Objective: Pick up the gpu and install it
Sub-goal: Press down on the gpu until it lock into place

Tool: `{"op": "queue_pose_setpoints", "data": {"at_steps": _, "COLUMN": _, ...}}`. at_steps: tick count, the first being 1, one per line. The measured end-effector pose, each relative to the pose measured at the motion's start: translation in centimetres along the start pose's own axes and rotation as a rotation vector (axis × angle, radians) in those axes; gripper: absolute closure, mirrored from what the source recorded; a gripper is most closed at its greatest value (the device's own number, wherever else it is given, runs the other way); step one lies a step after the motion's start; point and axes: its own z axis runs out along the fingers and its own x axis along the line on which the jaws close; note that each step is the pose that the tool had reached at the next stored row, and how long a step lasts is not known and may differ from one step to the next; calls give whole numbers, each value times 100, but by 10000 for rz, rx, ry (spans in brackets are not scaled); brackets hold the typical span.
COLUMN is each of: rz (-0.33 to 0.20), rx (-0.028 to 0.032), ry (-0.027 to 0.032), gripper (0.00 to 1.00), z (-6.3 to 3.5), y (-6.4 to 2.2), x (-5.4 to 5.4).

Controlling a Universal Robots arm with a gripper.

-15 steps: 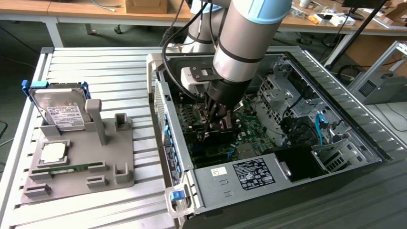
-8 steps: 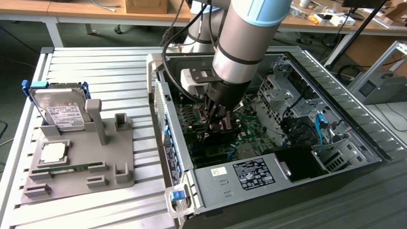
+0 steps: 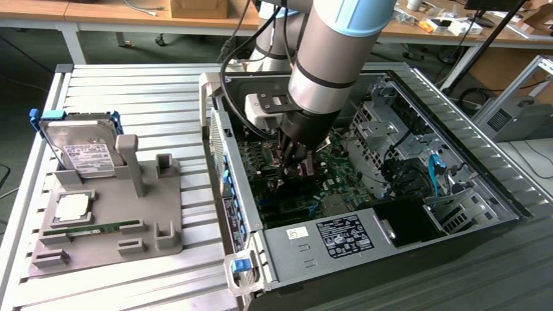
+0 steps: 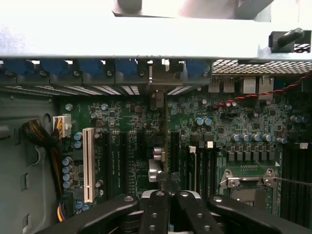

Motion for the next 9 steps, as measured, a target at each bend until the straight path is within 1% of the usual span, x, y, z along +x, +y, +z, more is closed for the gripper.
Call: {"op": "queue_pose_setpoints", "data": {"at_steps": 9, "rz": 1, "rx": 0, "ry": 0, "gripper": 89, "z": 3, "y": 8, "x": 0}}
